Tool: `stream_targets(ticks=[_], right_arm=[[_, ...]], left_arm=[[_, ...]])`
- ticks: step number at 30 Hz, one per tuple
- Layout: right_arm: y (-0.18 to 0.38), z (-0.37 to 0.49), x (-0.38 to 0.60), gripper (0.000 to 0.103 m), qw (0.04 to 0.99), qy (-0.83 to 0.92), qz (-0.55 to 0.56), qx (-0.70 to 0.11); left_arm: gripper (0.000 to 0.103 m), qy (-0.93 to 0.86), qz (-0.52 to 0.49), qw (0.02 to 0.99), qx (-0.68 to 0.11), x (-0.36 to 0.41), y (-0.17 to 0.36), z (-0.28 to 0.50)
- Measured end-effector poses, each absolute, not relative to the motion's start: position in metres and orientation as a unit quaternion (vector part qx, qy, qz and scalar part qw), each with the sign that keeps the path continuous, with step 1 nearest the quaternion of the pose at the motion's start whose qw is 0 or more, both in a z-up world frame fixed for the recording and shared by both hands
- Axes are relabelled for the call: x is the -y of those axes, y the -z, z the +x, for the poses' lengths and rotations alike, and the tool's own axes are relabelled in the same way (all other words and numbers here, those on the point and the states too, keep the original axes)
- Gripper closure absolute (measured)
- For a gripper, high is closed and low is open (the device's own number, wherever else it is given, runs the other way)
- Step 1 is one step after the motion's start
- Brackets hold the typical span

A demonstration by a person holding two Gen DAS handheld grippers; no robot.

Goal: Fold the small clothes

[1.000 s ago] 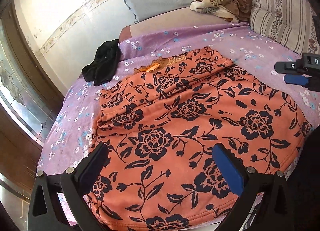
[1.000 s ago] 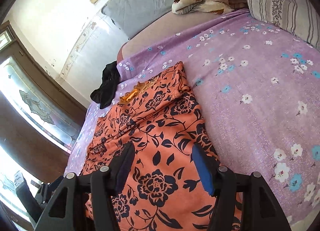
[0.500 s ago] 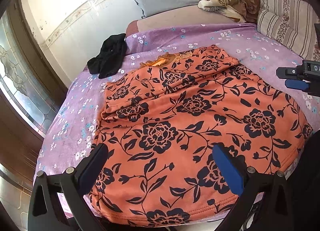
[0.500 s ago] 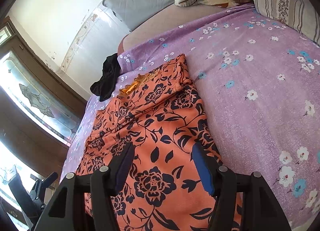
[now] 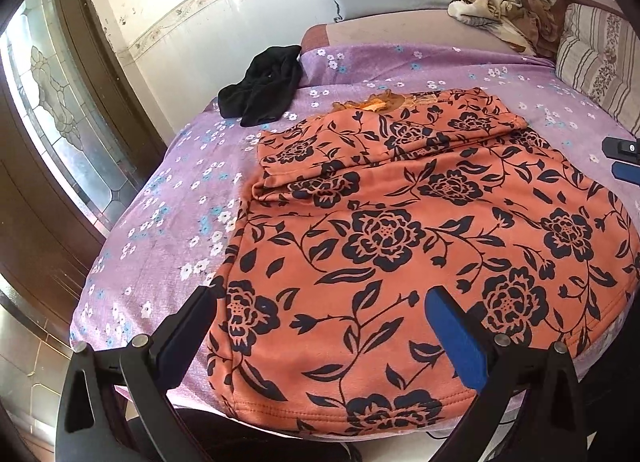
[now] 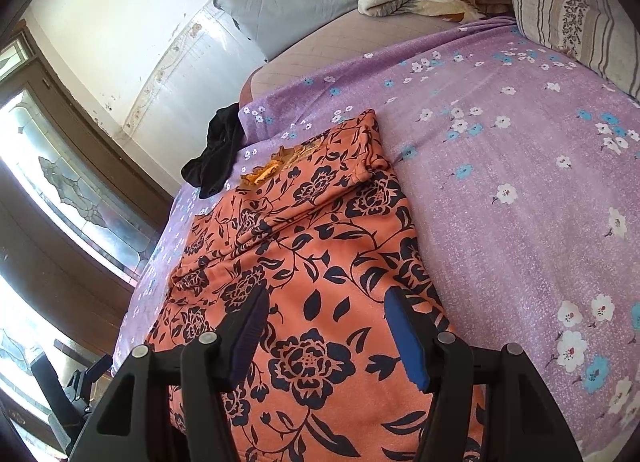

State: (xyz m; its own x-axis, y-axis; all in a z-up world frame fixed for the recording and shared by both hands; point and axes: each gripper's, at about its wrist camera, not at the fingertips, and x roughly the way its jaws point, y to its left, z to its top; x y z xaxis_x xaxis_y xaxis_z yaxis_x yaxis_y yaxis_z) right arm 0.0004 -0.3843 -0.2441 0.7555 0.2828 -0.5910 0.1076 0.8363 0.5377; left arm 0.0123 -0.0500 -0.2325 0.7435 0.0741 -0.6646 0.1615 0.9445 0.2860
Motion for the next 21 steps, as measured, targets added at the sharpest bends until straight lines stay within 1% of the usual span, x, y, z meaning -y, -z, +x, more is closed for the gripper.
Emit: stream_targets(ticks=[9,21], right_arm=[[0.237,-0.002,0.363,0.039,0.909,-0.058,0.225,-0.346],[0.233,-0.023,0.353,0.038,0.910,-0.069,0.216,-0.347]], left_arm=[[0.000,0.004,0.143,0.926,-0.350,0.035,0.217,0.020],[0.000,-0.050,0.096,0.921,-0.375,-0.011,0.207,0.036]])
